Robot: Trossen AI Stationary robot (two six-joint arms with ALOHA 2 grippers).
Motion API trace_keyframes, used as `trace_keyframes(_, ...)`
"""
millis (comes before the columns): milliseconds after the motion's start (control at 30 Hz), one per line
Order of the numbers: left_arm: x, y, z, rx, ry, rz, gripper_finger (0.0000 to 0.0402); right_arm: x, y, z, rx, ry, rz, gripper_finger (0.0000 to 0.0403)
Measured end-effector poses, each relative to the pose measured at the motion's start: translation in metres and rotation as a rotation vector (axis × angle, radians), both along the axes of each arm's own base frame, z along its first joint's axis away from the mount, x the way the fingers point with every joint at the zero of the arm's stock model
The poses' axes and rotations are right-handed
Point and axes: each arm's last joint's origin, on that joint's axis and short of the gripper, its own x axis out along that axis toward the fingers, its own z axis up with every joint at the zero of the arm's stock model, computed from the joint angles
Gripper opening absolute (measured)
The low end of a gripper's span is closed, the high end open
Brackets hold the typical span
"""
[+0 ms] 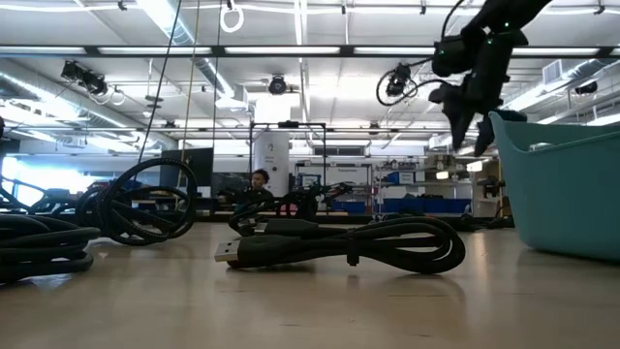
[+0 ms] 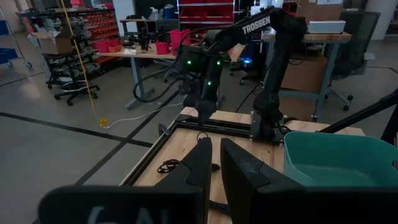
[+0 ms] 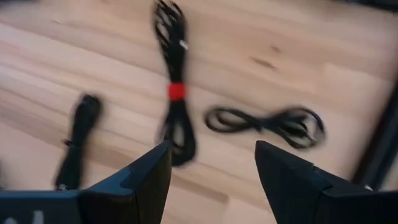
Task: Pick and place USB-C Cables
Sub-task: Put the black charger cable into the green bin
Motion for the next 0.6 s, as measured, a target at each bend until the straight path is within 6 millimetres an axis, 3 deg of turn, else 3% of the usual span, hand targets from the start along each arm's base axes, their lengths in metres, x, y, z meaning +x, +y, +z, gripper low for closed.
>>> trace_keyframes(233, 0.000, 0.000, 0.000, 0.000, 0.000, 0.000, 0.0041, -0.019, -0.001, -0.018, 0.065, 0.116, -0.050, 0.0236)
trace_keyframes(600, 0.000, 0.000, 0.000, 0.000, 0.000, 0.000, 0.0041, -0.039, -0.004, -0.057, 0.099, 0.148, -0.123, 0.0236)
